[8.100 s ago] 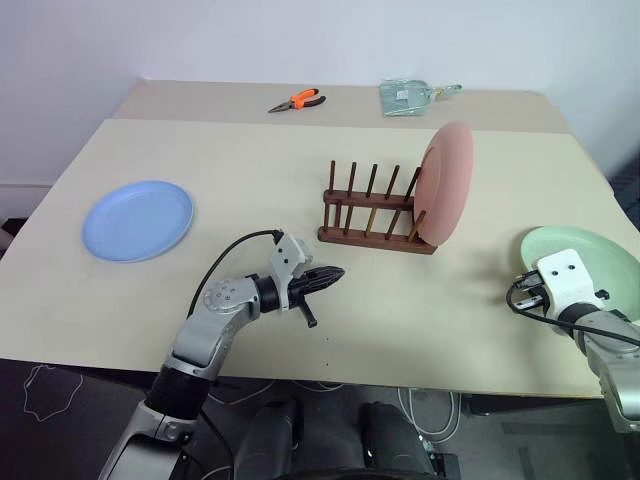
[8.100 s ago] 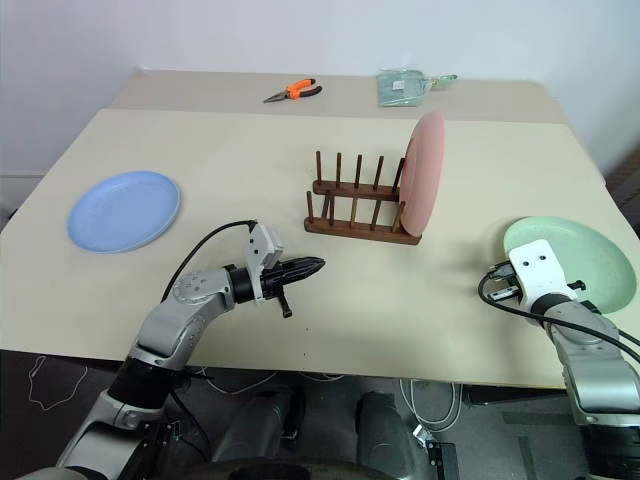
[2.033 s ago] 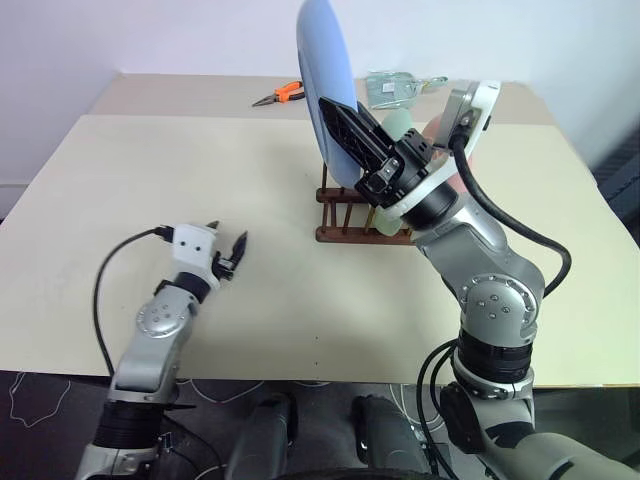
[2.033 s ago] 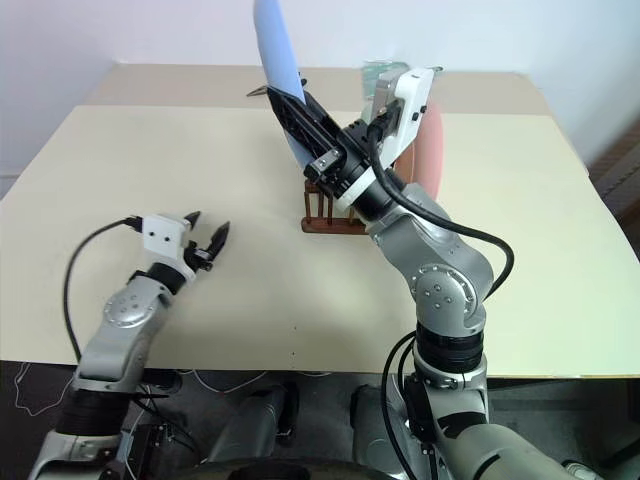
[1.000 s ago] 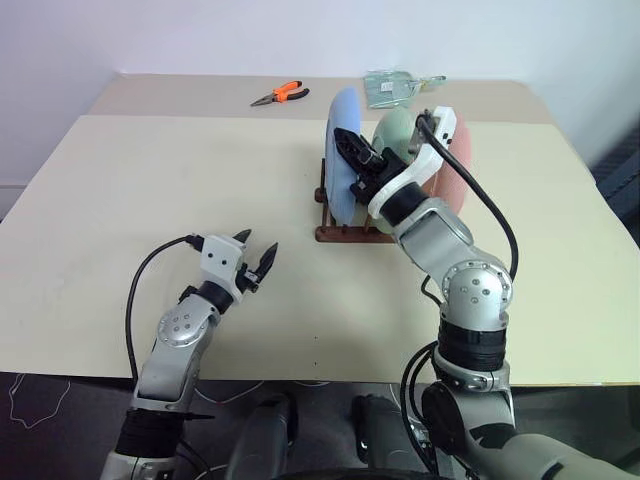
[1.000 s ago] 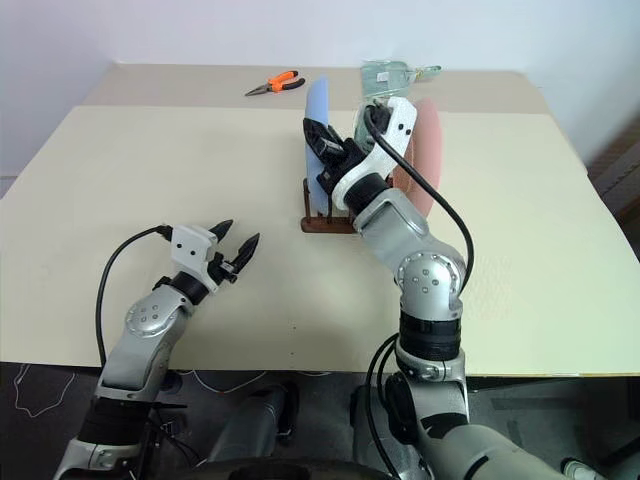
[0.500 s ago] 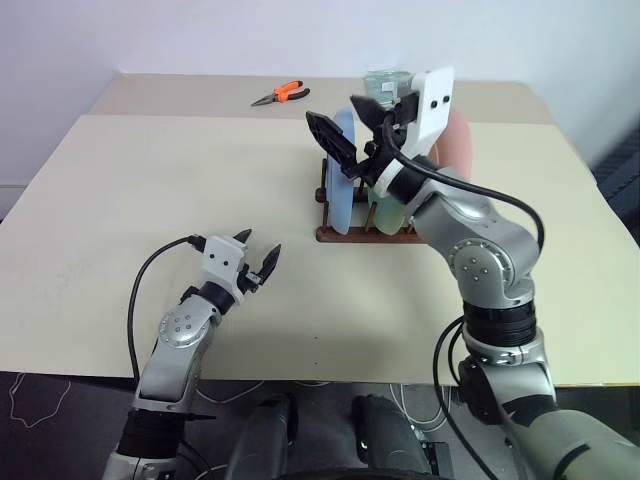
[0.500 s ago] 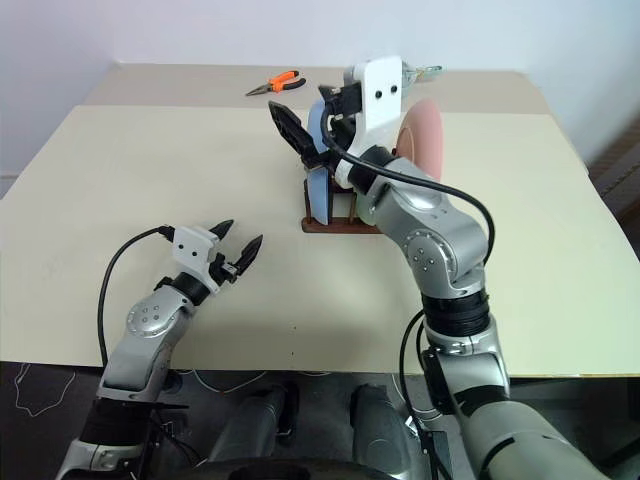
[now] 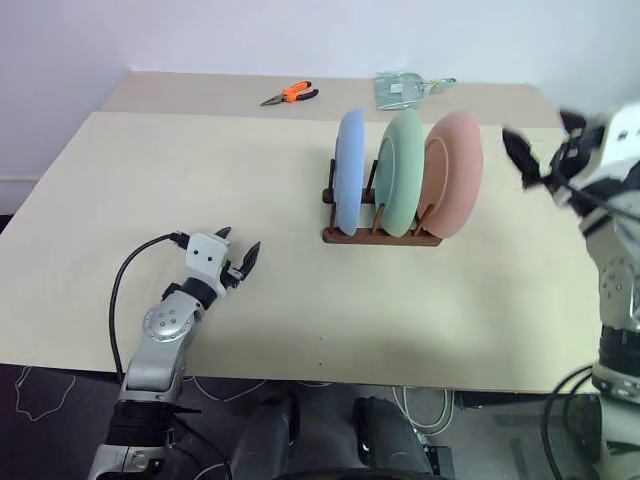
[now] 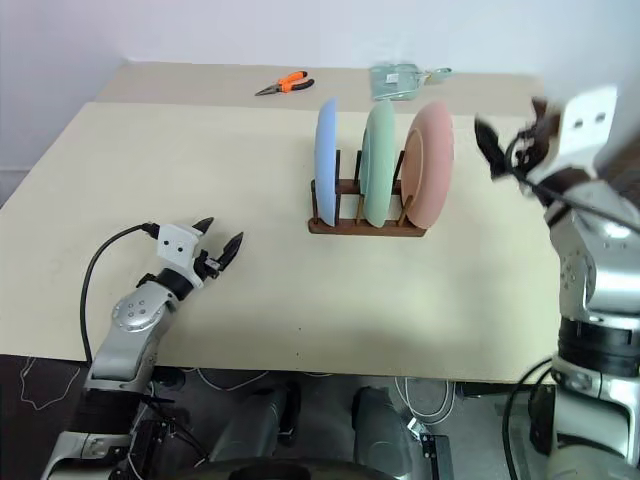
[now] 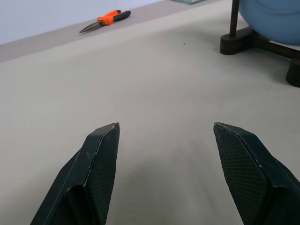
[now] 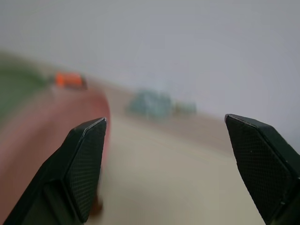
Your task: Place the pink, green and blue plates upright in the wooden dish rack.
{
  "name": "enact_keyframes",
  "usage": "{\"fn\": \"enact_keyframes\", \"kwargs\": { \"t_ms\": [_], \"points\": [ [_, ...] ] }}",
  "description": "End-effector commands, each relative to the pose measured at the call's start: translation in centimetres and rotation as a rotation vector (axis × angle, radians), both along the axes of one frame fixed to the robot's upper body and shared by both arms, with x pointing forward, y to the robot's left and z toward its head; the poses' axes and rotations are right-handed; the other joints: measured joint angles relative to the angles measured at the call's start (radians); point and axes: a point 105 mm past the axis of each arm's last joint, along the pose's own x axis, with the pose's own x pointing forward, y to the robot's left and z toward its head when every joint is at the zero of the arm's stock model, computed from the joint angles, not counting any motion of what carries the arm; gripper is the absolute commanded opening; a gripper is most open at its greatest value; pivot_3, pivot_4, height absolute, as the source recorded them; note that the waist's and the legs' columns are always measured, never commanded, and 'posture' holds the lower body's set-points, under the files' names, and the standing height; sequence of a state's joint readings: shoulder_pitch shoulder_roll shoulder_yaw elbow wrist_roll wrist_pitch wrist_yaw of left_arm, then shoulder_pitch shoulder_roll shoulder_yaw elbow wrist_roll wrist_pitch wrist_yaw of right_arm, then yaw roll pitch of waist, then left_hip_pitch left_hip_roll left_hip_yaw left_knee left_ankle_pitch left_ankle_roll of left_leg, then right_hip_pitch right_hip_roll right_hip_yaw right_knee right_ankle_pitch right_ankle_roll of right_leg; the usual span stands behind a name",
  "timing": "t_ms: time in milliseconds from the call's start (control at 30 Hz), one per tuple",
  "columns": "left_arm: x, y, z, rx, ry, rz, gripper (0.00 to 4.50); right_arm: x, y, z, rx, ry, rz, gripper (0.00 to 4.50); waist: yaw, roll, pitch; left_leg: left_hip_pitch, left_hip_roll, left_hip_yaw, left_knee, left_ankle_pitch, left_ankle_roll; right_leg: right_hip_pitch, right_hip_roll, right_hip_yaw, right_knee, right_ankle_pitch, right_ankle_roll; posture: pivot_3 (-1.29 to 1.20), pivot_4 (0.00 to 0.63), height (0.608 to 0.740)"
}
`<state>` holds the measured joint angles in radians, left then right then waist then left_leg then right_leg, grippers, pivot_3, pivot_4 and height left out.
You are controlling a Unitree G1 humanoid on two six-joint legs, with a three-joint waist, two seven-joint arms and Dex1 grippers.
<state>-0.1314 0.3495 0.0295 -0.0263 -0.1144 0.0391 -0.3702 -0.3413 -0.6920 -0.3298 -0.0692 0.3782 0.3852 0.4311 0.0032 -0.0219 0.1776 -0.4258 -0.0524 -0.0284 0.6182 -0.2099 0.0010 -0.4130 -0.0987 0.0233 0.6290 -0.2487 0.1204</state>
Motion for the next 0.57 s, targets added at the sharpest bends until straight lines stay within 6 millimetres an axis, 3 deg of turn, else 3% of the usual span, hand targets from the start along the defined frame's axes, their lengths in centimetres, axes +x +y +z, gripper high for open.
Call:
{"fn": "enact_keyframes", "kwargs": {
  "t_ms": [33, 167, 300, 567],
  "points": [
    [0.0, 0.0, 0.7, 0.029, -0.042, 0.000, 3.27, -0.4, -0.4, -1.1, -0.011, -0.006, 0.000, 4.10, -0.004, 0.001, 0.000, 0.000, 0.000, 0.000, 0.000, 0.000, 0.000, 0.000, 0.000, 0.000, 0.001, 0.000, 0.000, 0.00, 0.150, 0.738],
    [-0.3, 0.9, 0.6, 0.047, -0.037, 0.034, 3.27, -0.6, 0.3, -4.4, 0.005, 0.064, 0.019, 4.10, -0.016, 0.002, 0.000, 0.001, 0.000, 0.000, 0.003, 0.000, 0.000, 0.001, 0.001, 0.000, 0.001, 0.000, 0.000, 0.00, 0.150, 0.738],
    [-0.6, 1.2, 0.3, 0.062, -0.027, 0.053, 3.27, -0.4, 0.8, -6.1, -0.009, 0.105, 0.042, 4.10, -0.015, 0.002, 0.000, 0.001, 0.000, -0.001, 0.004, 0.000, 0.000, 0.002, 0.001, 0.000, 0.002, 0.000, 0.000, 0.00, 0.150, 0.738],
    [-0.7, 1.8, 0.6, 0.039, -0.025, 0.096, 3.27, 0.6, 0.9, -7.6, -0.033, 0.131, 0.042, 4.10, -0.012, 0.002, 0.000, 0.000, 0.000, -0.001, 0.005, -0.001, 0.001, 0.002, 0.001, -0.001, 0.001, 0.000, 0.000, 0.00, 0.150, 0.738]
  ]
}}
